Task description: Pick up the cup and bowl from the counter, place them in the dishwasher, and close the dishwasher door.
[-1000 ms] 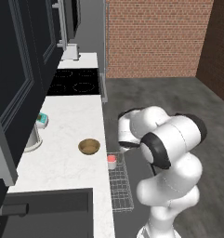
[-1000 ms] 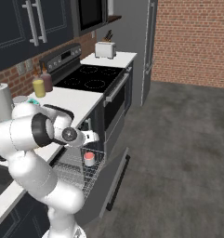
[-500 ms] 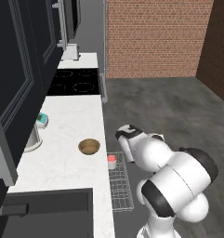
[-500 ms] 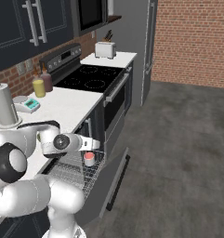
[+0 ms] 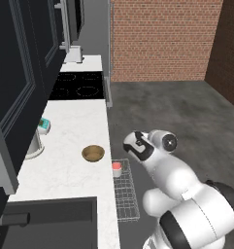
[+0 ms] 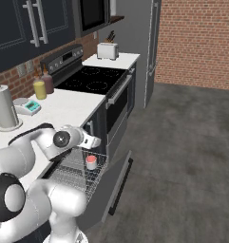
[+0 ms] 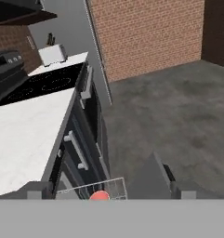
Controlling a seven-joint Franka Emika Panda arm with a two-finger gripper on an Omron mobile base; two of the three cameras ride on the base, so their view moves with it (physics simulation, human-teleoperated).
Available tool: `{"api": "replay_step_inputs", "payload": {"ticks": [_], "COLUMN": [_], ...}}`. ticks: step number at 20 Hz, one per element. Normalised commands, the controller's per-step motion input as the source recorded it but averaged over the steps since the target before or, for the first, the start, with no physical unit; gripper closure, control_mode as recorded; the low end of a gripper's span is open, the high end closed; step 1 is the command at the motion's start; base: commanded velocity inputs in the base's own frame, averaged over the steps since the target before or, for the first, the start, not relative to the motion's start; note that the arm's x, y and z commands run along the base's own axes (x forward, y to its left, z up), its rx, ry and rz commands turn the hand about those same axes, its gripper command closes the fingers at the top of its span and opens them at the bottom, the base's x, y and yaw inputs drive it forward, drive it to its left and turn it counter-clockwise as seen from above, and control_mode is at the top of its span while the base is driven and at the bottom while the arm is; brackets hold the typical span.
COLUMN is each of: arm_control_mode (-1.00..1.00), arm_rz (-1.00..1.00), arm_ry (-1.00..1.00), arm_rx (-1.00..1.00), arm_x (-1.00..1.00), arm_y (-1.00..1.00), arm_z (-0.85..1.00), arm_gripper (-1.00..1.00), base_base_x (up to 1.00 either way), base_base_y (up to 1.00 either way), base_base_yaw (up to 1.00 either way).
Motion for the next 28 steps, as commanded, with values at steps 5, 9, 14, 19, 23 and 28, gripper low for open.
{"api": "replay_step_inputs", "payload": {"ticks": [5,9,14,19,23,28], "arm_control_mode": [-1.0,-1.0,-1.0,-1.0,-1.0,-1.0], "arm_rz": [-0.03,-0.02,-0.01,0.04,0.15,0.26], "arm_ry": [0.4,0.64,0.43,0.21,0.01,0.01], "arm_rx": [0.39,0.36,0.11,0.01,0.04,0.11], "arm_x": [-0.13,-0.4,-0.44,-0.09,0.0,0.0], "arm_y": [-0.06,0.11,0.36,0.39,0.5,0.64], "arm_z": [0.98,0.47,0.43,0.01,-0.53,-0.4], "arm_gripper": [-1.0,-1.0,-1.0,-1.0,-1.0,-1.0], "base_base_x": [0.0,0.0,0.0,0.0,0.0,0.0], "base_base_y": [0.0,0.0,0.0,0.0,0.0,0.0], "base_base_yaw": [0.0,0.0,0.0,0.0,0.0,0.0]}}
